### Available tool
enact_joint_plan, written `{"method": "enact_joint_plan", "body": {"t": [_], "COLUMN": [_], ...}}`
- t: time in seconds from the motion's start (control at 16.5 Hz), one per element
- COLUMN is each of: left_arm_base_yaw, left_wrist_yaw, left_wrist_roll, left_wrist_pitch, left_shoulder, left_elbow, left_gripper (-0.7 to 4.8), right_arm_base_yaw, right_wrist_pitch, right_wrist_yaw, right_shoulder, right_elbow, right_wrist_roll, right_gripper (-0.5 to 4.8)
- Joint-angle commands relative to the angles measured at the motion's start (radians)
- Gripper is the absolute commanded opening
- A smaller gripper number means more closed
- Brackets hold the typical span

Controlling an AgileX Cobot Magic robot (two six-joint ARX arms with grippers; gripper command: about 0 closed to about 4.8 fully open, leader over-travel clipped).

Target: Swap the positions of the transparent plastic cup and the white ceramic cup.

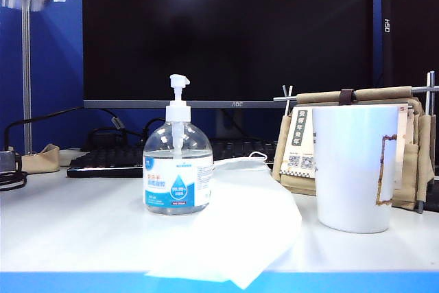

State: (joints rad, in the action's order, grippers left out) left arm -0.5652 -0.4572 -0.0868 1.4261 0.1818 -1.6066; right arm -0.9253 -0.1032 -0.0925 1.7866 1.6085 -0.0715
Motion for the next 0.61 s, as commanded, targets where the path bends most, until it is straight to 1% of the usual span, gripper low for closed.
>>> {"method": "enact_joint_plan", "body": {"t": [0.06,0.18,0.24,0.42,0.55,0.61], "left_arm_base_yaw": [0.002,0.003,0.009,0.054,0.093,0.118], "left_wrist_yaw": [0.035,0.041,0.063,0.064,0.122,0.151], "left_wrist_roll": [0.064,0.101,0.103,0.101,0.099,0.094], "left_wrist_pitch": [0.005,0.005,0.006,0.005,0.005,0.005], "left_shoulder": [-0.052,-0.098,-0.129,-0.167,-0.167,-0.167], "left_elbow": [0.041,0.103,0.155,0.247,0.278,0.285], "left_gripper": [0.89,0.89,0.88,0.82,0.81,0.81], "right_arm_base_yaw": [0.000,0.000,0.001,0.024,0.046,0.060], "right_wrist_pitch": [0.064,0.082,0.108,0.102,0.109,0.109], "right_wrist_yaw": [-0.049,-0.087,-0.093,-0.120,-0.124,-0.145], "right_shoulder": [0.077,0.143,0.181,0.228,0.254,0.268], "right_elbow": [0.008,0.018,0.018,0.018,0.018,0.018], "right_wrist_roll": [-0.011,-0.011,-0.015,-0.060,-0.109,-0.141], "right_gripper": [-0.02,-0.02,-0.02,-0.02,-0.02,-0.02]}}
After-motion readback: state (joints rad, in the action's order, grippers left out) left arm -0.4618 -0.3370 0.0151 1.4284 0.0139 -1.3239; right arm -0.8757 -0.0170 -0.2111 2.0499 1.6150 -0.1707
